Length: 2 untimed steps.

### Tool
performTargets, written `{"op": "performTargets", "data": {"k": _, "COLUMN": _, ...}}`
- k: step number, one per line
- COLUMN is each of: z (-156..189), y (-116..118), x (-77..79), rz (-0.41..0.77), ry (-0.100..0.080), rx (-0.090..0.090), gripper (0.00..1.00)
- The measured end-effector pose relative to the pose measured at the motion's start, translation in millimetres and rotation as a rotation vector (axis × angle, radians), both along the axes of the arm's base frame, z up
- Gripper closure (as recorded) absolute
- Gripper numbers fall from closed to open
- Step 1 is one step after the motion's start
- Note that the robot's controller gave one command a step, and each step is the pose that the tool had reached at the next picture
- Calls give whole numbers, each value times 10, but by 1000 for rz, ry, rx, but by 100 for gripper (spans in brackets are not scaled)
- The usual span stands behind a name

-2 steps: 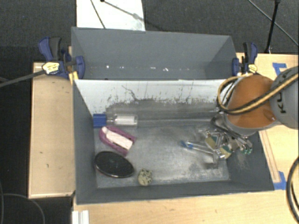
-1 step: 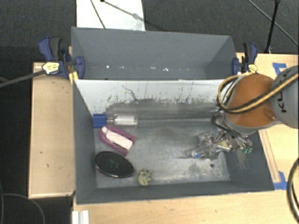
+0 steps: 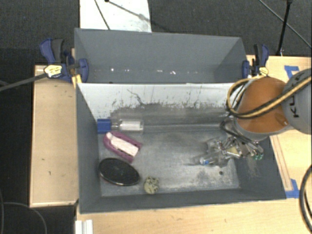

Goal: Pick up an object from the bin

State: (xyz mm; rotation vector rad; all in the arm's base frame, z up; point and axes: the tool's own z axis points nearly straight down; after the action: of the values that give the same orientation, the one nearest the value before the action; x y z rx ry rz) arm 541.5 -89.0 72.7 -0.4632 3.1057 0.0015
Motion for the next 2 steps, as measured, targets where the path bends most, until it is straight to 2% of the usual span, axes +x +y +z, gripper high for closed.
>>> {"op": "performTargets", "data": {"k": 1, "z": 1751, "y": 184, "x": -455, "rz": -10, "ry": -8, "rx": -2, "gripper": 100}}
{"op": "performTargets", "data": {"k": 2, "z": 915, "y": 115, "x": -62, "rz": -98, "ry": 4, "rx": 0, "gripper": 100}}
